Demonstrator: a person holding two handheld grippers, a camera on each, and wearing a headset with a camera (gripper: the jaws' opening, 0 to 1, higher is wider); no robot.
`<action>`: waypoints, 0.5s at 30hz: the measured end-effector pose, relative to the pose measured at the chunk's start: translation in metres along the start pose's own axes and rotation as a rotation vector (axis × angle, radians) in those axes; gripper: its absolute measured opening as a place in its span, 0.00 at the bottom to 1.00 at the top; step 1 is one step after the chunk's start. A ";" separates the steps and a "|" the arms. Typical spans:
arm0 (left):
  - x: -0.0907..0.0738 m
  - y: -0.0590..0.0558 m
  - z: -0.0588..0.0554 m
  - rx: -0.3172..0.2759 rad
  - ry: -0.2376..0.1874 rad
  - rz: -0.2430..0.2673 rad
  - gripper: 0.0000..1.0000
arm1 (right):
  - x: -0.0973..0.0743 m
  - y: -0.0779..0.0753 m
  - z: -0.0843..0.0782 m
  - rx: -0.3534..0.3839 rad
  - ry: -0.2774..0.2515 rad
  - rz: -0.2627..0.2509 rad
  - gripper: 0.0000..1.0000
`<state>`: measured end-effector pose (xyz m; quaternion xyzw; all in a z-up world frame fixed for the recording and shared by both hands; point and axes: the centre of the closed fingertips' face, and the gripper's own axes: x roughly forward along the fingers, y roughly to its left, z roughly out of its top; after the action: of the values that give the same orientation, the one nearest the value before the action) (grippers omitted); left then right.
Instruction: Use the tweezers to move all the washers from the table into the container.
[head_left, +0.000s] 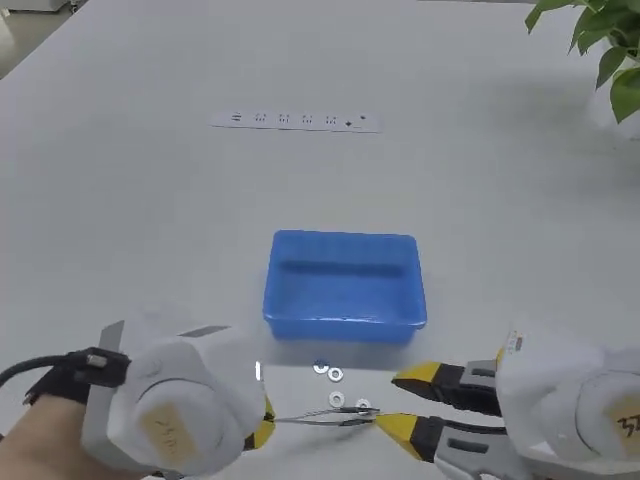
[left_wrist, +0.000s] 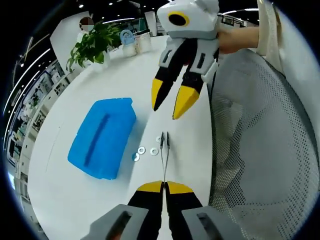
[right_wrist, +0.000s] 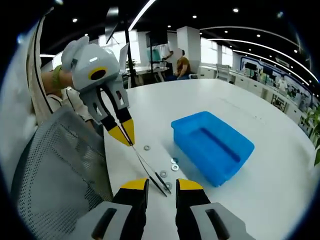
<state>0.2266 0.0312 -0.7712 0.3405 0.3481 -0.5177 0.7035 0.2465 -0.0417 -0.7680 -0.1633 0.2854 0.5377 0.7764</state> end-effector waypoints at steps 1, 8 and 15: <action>-0.005 0.000 0.007 0.007 -0.013 0.002 0.00 | 0.001 0.002 -0.001 -0.018 0.010 0.008 0.18; -0.020 -0.006 0.048 0.039 -0.088 -0.005 0.00 | 0.009 0.011 -0.006 -0.092 0.060 0.046 0.18; -0.019 -0.011 0.067 0.078 -0.107 -0.027 0.00 | 0.014 0.019 -0.004 -0.128 0.059 0.101 0.16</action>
<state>0.2213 -0.0176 -0.7211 0.3346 0.2940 -0.5577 0.7005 0.2315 -0.0262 -0.7788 -0.2137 0.2812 0.5884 0.7274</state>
